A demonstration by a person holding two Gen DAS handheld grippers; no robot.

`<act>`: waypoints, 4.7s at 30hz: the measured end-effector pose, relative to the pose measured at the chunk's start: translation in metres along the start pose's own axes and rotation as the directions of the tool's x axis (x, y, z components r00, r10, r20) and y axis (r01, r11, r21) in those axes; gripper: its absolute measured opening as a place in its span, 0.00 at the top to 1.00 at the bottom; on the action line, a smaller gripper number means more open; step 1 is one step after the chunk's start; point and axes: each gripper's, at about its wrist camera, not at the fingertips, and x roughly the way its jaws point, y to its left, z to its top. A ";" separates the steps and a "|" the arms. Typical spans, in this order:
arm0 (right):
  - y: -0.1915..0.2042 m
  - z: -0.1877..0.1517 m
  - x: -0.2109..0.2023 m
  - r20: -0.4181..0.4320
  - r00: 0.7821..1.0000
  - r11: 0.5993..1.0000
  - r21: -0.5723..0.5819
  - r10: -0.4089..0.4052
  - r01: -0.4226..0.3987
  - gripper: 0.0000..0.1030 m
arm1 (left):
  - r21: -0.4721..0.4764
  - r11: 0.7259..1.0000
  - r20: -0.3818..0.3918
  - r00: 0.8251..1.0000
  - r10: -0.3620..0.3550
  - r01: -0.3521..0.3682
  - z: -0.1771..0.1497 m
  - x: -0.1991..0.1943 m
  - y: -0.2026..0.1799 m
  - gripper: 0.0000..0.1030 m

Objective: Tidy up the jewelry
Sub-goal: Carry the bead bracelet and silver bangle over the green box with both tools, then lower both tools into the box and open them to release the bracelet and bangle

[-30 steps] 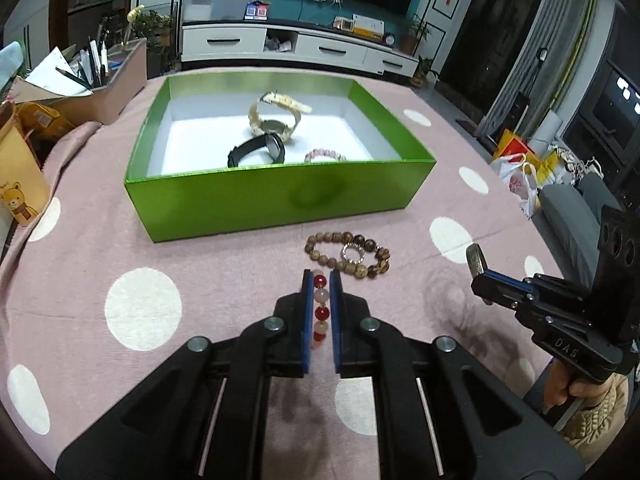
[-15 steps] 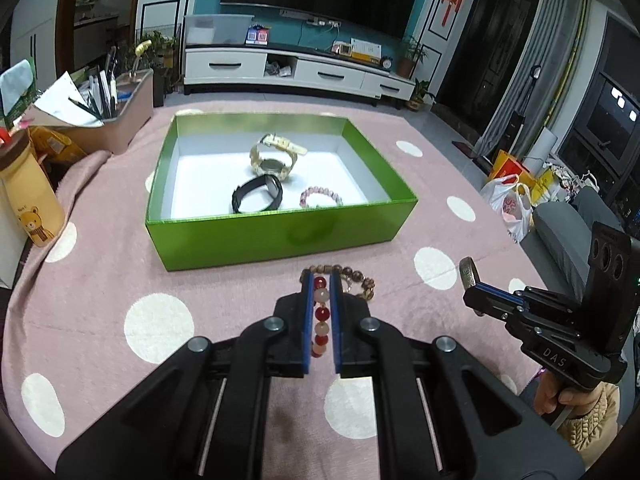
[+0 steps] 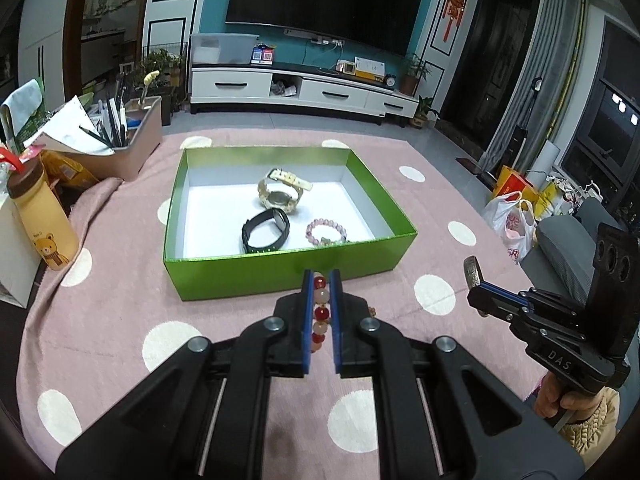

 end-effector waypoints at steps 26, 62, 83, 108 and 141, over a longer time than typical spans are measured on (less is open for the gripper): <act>-0.011 0.061 0.026 0.061 0.997 0.997 -0.053 -0.045 0.048 0.97 | 0.031 0.998 0.051 0.997 0.059 -0.061 0.059 0.023 0.009 0.93; -0.026 0.104 0.126 -0.066 0.994 0.992 -0.100 -0.090 0.083 0.97 | -0.029 0.991 -0.044 0.991 0.126 -0.128 0.094 0.107 0.060 0.93; -0.035 0.109 0.158 -0.136 0.984 0.990 -0.100 -0.116 0.103 0.97 | -0.054 0.984 -0.114 0.980 0.163 -0.169 0.096 0.138 0.080 0.93; -0.052 0.104 0.184 -0.209 0.968 0.990 -0.071 -0.138 0.126 0.97 | -0.046 0.974 -0.176 0.961 0.212 -0.223 0.092 0.161 0.089 0.93; -0.060 0.098 0.190 -0.246 0.959 0.990 -0.050 -0.140 0.131 0.96 | -0.048 0.970 -0.216 0.951 0.223 -0.239 0.089 0.174 0.095 0.93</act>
